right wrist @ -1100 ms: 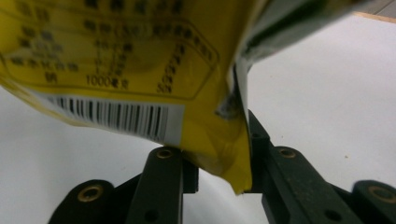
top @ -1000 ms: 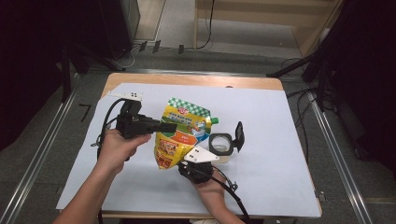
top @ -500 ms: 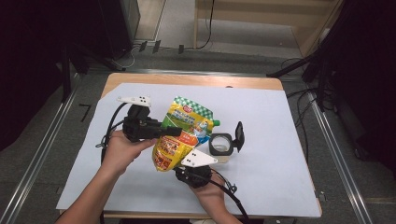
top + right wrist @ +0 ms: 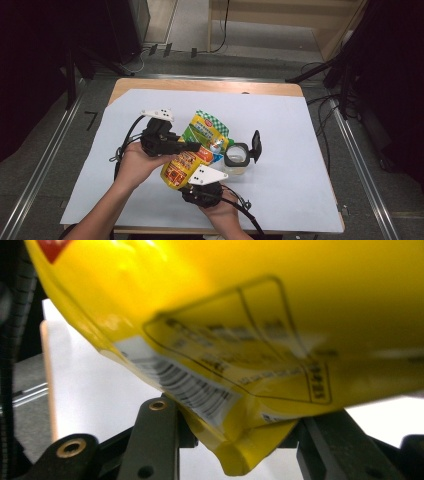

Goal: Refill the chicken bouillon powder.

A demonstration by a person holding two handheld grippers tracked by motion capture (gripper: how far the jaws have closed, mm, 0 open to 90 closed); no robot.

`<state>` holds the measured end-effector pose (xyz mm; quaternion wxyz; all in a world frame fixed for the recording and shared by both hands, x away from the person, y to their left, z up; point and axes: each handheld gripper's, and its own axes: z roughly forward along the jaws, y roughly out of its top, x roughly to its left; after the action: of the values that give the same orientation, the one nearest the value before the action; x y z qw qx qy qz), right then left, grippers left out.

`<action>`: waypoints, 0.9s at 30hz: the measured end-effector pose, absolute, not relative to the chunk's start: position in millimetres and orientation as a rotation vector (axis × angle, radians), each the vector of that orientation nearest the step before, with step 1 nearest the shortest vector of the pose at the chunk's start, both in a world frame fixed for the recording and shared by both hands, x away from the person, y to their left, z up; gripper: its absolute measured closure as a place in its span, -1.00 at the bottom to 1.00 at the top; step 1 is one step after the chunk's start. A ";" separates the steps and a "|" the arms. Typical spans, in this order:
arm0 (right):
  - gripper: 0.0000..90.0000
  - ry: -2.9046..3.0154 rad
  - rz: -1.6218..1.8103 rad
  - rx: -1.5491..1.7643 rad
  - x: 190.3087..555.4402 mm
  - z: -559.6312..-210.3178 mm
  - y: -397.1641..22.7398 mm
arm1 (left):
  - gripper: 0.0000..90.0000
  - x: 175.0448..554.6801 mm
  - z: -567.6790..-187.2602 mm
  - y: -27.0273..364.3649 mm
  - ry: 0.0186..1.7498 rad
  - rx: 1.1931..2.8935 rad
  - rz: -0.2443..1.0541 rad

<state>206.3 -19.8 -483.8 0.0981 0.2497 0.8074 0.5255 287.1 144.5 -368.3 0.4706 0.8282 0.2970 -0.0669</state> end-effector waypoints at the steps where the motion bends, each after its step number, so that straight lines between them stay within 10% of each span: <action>1: 0.43 2.398 1.556 0.736 205.4 -483.2 -19.5 | 0.83 287.5 -369.0 143.6 0.726 2.033 -0.170; 27: 0.22 2.425 1.604 0.747 208.0 -467.9 -23.4 | 0.77 316.3 -369.6 103.9 0.897 2.099 -0.287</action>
<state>208.0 -23.4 -467.9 0.0698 0.2482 0.8059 0.5329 316.3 103.9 -369.6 0.4083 0.8328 0.3559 -0.1139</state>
